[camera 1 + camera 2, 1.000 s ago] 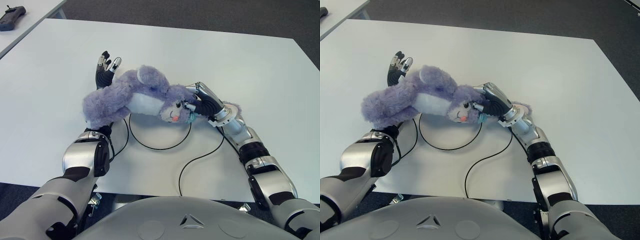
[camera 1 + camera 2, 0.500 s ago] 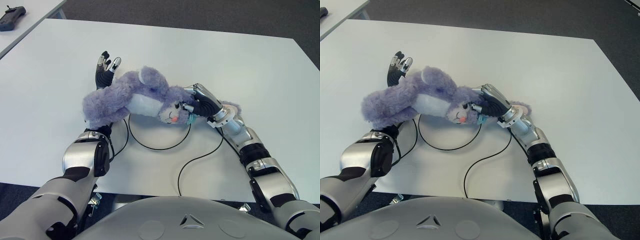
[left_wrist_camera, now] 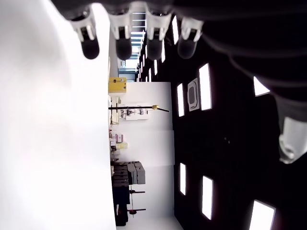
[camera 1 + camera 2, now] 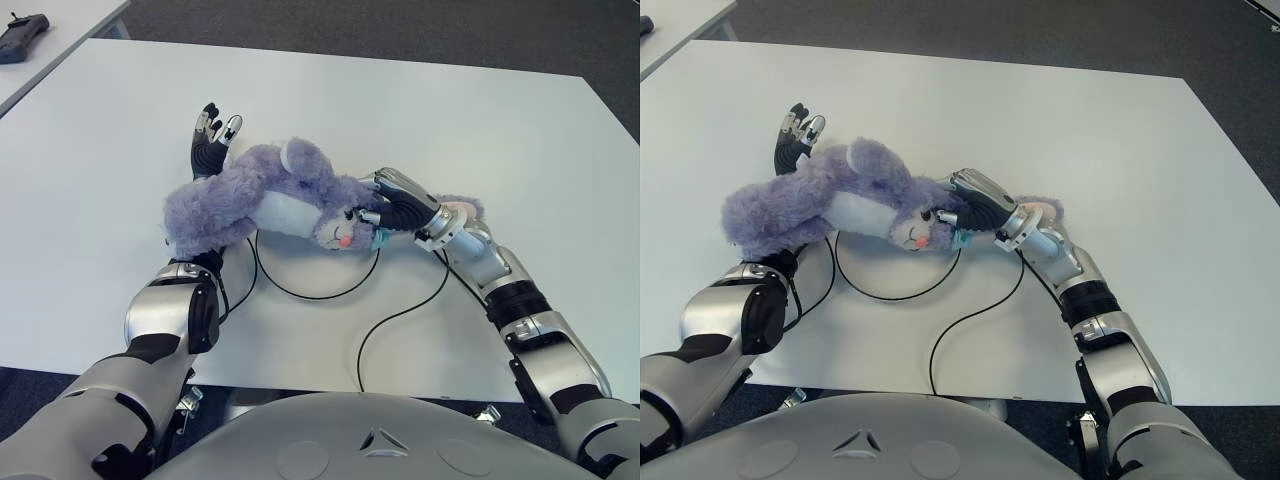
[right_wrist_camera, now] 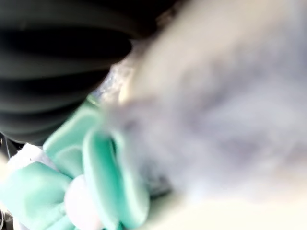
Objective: Put the doll into the plate.
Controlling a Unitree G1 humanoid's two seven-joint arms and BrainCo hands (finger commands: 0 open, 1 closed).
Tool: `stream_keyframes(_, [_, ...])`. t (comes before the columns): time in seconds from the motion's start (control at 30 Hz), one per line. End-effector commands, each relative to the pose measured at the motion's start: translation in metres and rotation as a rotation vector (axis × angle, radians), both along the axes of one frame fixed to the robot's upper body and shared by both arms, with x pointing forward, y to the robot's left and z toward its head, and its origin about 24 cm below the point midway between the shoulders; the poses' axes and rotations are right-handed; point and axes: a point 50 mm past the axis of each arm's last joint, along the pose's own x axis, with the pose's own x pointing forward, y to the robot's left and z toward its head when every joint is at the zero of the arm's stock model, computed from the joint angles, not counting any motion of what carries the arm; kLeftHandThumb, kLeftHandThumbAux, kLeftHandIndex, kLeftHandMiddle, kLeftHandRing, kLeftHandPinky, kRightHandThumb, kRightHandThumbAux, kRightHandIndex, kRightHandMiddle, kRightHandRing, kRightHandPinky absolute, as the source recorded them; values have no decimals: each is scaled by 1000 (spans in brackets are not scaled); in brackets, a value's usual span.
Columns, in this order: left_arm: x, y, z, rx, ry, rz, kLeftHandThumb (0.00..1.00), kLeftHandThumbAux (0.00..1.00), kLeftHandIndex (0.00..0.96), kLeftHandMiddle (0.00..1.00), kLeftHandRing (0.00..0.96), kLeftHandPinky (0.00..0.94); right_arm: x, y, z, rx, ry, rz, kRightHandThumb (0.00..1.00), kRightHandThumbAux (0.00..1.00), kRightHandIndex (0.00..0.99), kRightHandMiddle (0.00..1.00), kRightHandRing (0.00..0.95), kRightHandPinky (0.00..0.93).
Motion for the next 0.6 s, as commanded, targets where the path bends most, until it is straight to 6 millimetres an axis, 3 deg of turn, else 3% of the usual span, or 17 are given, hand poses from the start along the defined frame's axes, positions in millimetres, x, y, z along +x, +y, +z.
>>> stream_keyframes(0.03, [-78,-19,-107,-100,500,1,0,465,0,56,12,0,-26,-3,-62,-420,300,125,681,714,419,692,687,699])
stream_keyframes(0.13, [-78,-19,-107,-95,499,-2,0,462,0,58,13,0,-28,-5,-66,-447,313,132,676,718,412,647,645,642])
stream_keyframes(0.2, [-78,-20,-107,-93,499,-3,0,460,0,59,14,0,-29,-5,-68,-464,321,137,363,555,306,611,615,610])
stream_keyframes(0.3, [-77,-20,-106,-95,498,-3,0,459,0,59,15,0,-29,-6,-70,-495,332,154,272,525,245,537,552,552])
stream_keyframes(0.6, [-78,-18,-107,-98,511,-3,0,482,0,62,10,0,-28,-7,-69,-549,332,176,232,526,199,462,501,539])
